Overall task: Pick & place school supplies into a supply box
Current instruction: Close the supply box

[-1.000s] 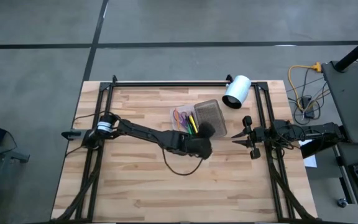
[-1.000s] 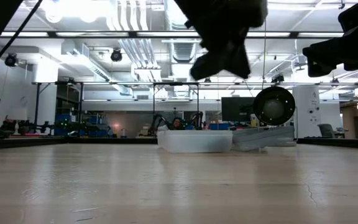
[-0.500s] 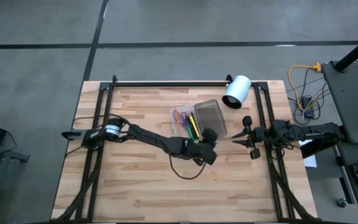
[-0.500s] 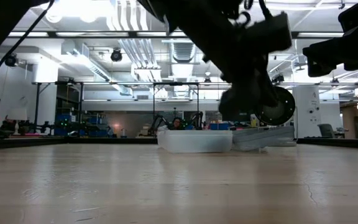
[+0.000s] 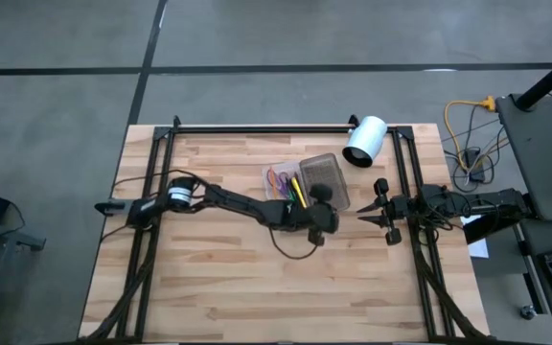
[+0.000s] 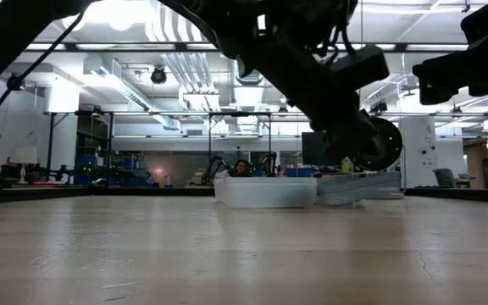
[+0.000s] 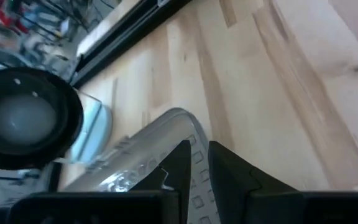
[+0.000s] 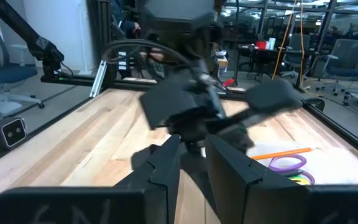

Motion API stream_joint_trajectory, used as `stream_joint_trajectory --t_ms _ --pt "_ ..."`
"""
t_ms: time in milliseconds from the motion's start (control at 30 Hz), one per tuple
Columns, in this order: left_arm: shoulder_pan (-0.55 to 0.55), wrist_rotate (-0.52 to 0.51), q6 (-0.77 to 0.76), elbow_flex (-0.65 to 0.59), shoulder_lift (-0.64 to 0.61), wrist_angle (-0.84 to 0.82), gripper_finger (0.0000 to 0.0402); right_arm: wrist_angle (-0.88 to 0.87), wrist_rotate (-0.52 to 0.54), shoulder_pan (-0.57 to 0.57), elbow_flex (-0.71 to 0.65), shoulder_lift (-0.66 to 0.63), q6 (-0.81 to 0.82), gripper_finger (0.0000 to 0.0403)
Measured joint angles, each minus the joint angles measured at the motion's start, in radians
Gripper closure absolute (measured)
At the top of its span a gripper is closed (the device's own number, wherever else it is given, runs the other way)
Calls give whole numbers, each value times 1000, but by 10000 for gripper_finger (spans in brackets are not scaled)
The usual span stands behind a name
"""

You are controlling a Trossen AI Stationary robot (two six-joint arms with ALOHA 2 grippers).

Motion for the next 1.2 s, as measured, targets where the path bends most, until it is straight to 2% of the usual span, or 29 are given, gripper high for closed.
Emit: stream_joint_trajectory --t_ms 133,467,1200 --pt "19 52 -34 -10 0 -6 361 0 0 0 0 0 0 335" --pt "27 102 -72 -50 1 -19 361 0 0 0 0 0 0 335" --pt "49 120 -94 -66 2 -11 361 0 0 0 0 0 0 335"
